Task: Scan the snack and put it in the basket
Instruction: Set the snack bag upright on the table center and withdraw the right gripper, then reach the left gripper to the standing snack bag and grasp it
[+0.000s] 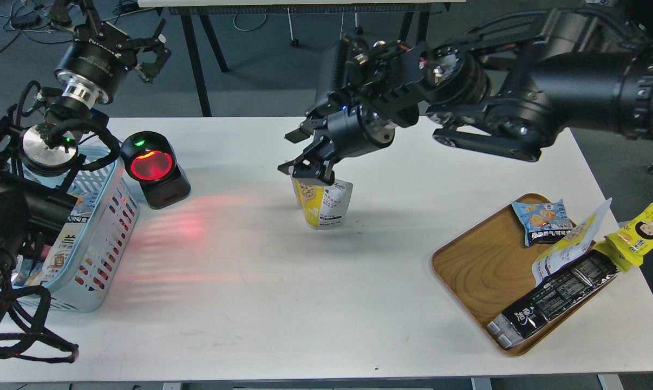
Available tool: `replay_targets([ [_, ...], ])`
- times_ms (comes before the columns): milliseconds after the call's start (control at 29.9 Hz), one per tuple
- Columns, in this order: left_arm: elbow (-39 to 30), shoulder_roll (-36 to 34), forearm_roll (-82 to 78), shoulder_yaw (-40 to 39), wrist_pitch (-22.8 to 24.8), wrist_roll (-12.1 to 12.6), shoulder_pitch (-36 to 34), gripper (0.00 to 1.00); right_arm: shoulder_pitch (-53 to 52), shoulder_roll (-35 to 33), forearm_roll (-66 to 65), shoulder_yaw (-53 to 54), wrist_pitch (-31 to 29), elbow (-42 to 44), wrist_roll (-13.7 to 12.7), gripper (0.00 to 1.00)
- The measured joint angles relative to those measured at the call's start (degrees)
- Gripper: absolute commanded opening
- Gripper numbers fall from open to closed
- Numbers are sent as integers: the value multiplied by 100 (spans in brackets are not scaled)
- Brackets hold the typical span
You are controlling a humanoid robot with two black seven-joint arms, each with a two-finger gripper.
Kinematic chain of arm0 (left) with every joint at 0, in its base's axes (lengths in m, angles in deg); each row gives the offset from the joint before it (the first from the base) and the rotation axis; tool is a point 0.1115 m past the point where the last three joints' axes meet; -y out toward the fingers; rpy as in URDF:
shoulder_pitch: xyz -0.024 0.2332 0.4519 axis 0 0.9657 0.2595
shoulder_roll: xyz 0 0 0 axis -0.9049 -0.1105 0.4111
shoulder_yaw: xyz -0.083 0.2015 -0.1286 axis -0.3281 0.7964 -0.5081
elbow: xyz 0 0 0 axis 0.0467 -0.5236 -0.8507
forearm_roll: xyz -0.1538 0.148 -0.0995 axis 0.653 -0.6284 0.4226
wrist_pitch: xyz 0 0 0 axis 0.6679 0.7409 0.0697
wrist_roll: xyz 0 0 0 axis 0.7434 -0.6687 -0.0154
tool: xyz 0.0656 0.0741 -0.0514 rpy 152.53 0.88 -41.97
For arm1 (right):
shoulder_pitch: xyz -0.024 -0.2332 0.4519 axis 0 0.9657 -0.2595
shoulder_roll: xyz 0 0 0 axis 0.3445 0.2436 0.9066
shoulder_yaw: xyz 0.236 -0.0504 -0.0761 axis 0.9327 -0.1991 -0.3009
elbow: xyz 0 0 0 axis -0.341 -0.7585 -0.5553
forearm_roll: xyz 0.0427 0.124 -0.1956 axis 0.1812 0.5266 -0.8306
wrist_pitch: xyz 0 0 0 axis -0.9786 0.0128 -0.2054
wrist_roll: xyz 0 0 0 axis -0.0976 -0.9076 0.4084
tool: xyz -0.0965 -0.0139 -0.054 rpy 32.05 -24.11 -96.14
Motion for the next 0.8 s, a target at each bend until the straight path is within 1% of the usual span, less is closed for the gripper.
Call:
replay_targets([
  [67, -34, -20, -5, 141, 0, 17, -81, 100, -2, -447, 19, 220, -4, -78, 0, 66],
  [167, -63, -135, -151, 525, 0, 33, -278, 100, 153, -1158, 177, 558, -17, -120, 0, 80],
  [234, -85, -273, -443, 851, 0, 33, -466, 99, 380, -1591, 494, 782, -25, -150, -1, 87],
  [301, -131, -381, -972, 1148, 0, 7, -660, 99, 678, -2029, 1039, 1021, -27, -173, -1, 91],
  [468, -361, -600, -2567, 1319, 0, -35, -1007, 99, 1457, -2810, 2500, 1532, -20, -124, -2, 94],
  [568, -921, -757, -3805, 1321, 1, -73, -1123, 99, 1974, -3162, 3382, 1885, -16, -91, -1, 94],
  [668, -1752, -949, -5040, 1321, 3, -169, -1203, 99, 2513, -3405, 4235, 2173, -16, -68, 0, 94],
  [802, -2778, -1005, -6721, 1321, 4, -307, -1256, 99, 3130, -3600, 5314, 2506, -51, -27, 0, 94],
])
